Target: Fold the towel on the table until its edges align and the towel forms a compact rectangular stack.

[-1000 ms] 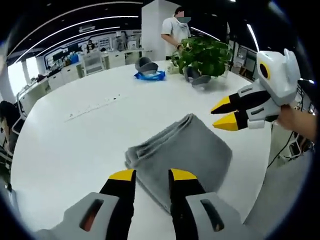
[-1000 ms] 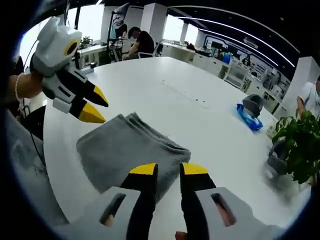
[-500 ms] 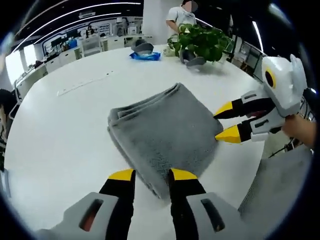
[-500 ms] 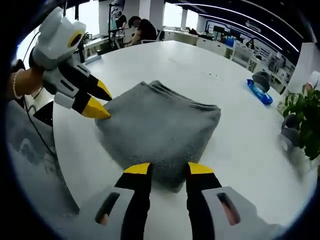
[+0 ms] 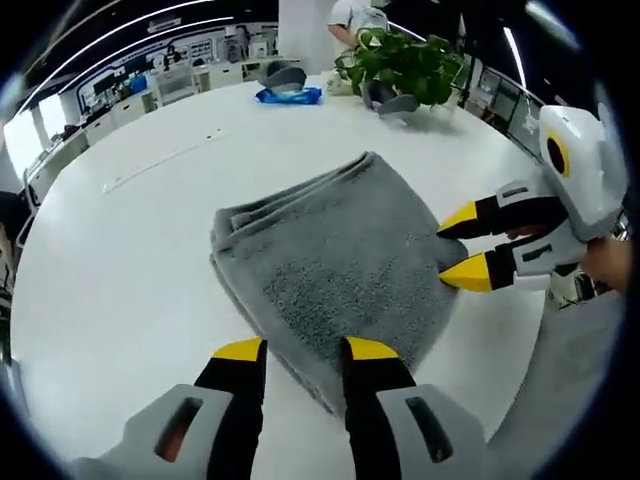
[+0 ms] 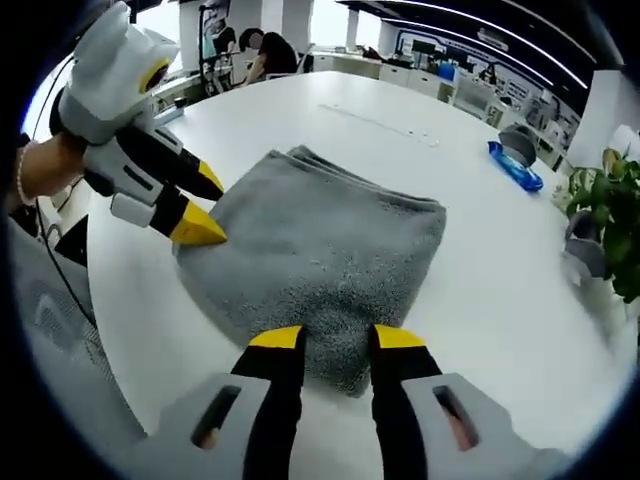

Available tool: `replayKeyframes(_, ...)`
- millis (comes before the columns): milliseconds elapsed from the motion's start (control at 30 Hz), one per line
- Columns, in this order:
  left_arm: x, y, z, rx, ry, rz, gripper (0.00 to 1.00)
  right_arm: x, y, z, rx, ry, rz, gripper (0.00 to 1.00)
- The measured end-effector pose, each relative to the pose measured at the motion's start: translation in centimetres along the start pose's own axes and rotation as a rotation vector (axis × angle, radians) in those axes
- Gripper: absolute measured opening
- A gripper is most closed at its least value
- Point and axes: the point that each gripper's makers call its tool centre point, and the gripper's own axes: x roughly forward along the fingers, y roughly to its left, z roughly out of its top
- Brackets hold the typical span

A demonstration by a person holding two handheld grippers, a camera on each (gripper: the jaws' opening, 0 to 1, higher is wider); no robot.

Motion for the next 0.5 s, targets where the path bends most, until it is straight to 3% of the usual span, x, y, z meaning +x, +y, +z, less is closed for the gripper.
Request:
replayKeyframes(333, 1.5, 1.6, 2.0, 0.009, -0.023, 0.020, 0.30, 1.5, -1.7, 1.4, 0.022, -0.004, -0.022, 0.24)
replayKeyframes(500, 1.4, 2.1, 2.6, -0.029, -0.055, 0.011, 0.30, 1.8, -2.1, 1.8, 0.032, -0.012, -0.031, 0.24)
